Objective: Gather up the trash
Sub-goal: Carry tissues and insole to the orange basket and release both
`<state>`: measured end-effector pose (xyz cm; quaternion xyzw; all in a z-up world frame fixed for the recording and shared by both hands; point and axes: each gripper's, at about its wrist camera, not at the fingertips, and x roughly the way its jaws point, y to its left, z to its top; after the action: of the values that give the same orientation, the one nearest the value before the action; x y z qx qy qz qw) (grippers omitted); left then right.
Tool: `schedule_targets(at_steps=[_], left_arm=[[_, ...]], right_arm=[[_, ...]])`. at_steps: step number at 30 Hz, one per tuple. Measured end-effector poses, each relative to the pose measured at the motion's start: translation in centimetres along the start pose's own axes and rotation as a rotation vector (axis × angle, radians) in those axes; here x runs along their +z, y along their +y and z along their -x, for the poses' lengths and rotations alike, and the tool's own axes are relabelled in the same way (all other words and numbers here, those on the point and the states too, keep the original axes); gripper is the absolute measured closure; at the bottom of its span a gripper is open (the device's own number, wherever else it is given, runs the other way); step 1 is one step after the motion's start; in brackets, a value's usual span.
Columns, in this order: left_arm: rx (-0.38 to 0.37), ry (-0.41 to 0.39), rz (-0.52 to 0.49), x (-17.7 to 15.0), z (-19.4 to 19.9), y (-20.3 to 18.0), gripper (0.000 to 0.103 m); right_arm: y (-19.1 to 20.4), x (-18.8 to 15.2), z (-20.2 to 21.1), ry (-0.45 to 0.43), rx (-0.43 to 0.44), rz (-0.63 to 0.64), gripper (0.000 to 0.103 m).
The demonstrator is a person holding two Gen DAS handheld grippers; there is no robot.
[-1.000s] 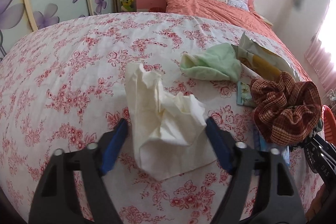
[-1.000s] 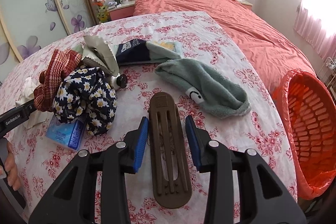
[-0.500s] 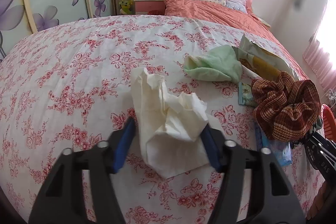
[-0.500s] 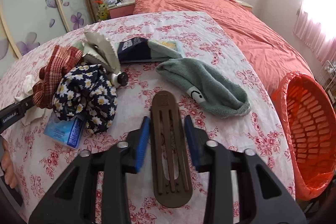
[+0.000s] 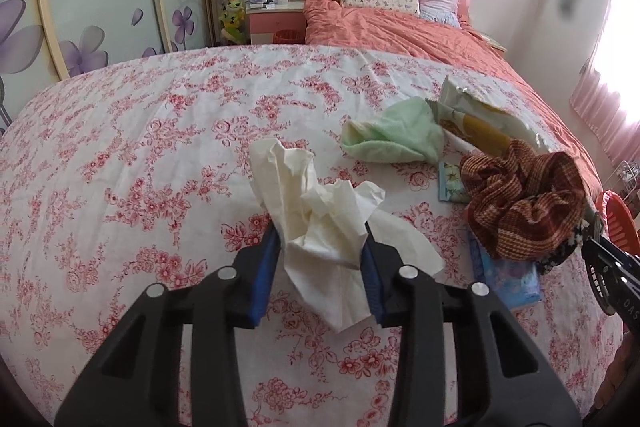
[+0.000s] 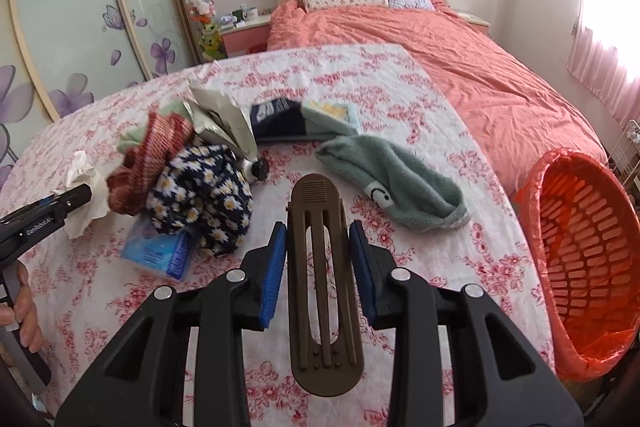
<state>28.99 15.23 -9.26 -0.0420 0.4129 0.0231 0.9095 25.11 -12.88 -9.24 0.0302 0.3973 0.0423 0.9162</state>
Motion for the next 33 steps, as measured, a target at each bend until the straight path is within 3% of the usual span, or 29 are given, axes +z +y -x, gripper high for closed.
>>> schedule_targets(at_steps=[16,33], left_arm=[[-0.017,-0.12,-0.055,1.7,6.7,-2.9,0.065],[-0.172,-0.219,-0.188,1.5,13.3,-12.1,0.065]], right_arm=[[-1.6,0.8,5.1,-0.109,0.008,-0.023,0.07],[-6.4,1.0,11.6,-0.266,-0.025,-0.099,0.07]])
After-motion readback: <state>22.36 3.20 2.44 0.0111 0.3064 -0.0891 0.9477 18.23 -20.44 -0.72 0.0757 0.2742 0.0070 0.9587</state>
